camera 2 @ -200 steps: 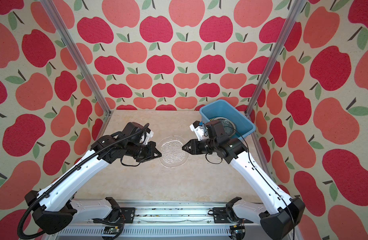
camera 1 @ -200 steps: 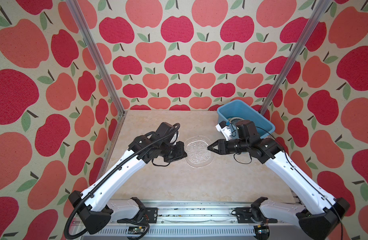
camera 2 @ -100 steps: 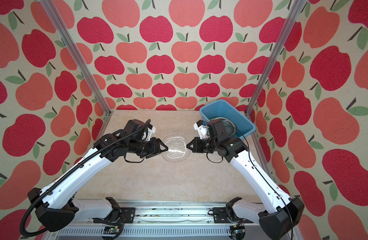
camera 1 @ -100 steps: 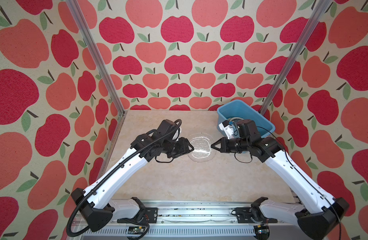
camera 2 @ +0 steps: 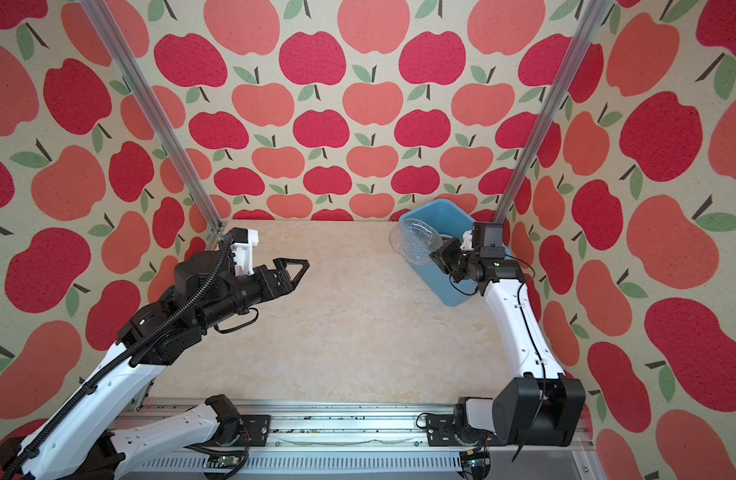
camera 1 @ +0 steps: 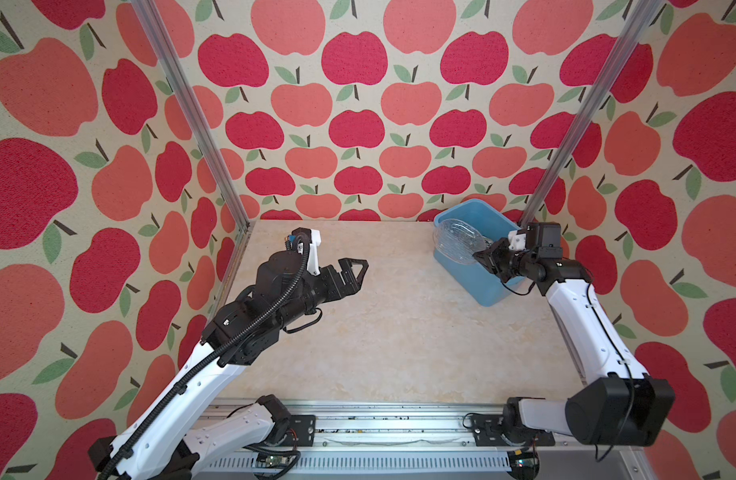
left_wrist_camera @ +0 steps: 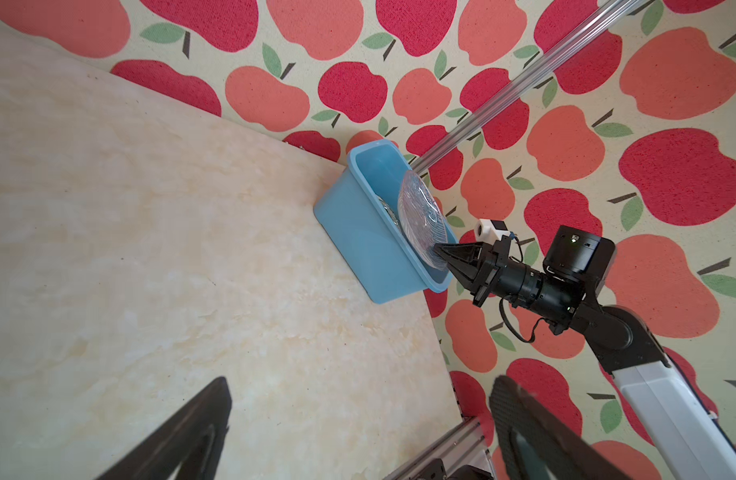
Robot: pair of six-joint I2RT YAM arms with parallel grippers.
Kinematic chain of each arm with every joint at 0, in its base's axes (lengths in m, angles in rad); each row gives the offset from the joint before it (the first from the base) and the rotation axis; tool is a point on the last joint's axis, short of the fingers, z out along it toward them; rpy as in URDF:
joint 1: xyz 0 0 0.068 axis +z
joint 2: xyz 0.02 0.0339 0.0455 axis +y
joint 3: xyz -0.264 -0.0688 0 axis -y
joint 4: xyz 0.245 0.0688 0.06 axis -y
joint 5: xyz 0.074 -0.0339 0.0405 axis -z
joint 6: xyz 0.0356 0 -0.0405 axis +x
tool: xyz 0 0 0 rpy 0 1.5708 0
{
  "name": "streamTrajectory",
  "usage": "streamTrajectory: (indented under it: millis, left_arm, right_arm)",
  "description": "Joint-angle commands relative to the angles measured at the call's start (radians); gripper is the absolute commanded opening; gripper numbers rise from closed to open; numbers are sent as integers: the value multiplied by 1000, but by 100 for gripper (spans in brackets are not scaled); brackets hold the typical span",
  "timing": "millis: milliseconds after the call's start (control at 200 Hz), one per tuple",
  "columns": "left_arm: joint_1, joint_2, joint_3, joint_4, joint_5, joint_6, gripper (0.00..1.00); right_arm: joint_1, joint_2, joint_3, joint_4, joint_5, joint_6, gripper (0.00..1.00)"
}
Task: Place the plates into the plastic bin on the countertop
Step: 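Carry the glass plate into the bin with the right gripper while the left gripper withdraws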
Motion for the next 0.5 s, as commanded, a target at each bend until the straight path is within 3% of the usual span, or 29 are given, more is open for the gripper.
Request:
streamTrajectory:
  millis: [0, 145, 330, 495]
  left_arm:
    - [-1, 27, -29, 13, -48, 96, 99]
    - [11, 55, -46, 21, -37, 147, 99]
    - [84, 97, -62, 13, 58, 156, 99]
    - [142, 107, -64, 8, 98, 157, 99]
  right_arm:
    - [-68, 62, 44, 56, 75, 131, 0]
    - [-117, 199, 145, 25, 151, 138, 0]
    - [-121, 391, 323, -89, 225, 71, 0]
    - [-119, 475, 383, -145, 298, 33, 0]
